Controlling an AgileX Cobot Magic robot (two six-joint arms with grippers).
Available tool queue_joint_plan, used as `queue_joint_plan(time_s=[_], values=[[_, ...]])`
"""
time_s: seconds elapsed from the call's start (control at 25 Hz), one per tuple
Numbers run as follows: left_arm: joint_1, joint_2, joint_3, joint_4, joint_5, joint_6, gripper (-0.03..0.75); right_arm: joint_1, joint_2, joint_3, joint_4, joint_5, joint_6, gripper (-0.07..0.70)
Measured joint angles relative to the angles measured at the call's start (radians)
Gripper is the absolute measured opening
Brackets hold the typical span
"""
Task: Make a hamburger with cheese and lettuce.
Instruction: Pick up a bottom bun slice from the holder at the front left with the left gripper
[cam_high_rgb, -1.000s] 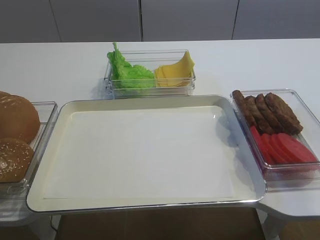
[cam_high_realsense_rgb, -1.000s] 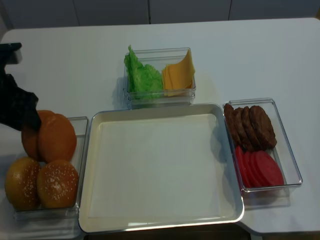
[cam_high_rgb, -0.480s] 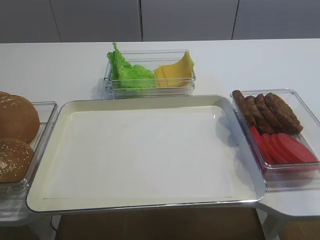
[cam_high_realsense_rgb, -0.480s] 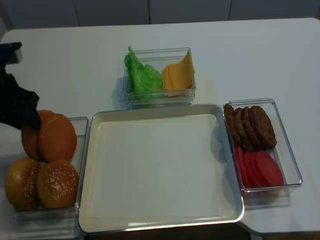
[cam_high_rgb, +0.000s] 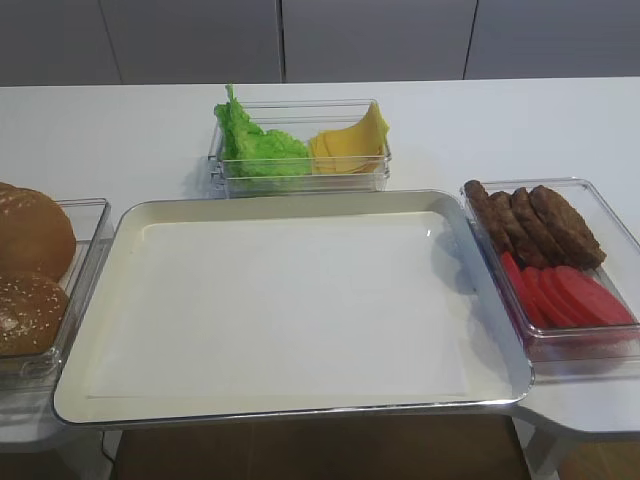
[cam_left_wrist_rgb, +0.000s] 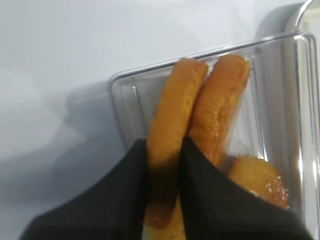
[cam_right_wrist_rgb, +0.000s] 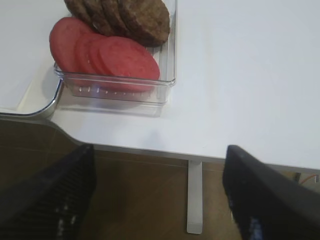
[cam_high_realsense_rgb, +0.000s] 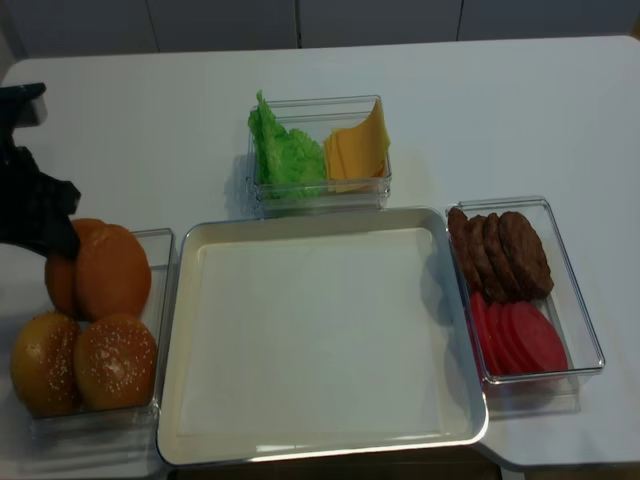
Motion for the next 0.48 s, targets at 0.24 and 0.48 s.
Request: queue_joint_plan(time_s=[0.24,0.48], values=[[0.000,0.000,0.000,-0.002,0.000,0.002,0.129,0.000,0.000,0.000,0.000,0.000,0.000,0.619],[0.000,0.000,0.000,-0.013,0.002,0.002,0.120,0.000,0.000,0.000,0.000,0.000,0.000,0.619]])
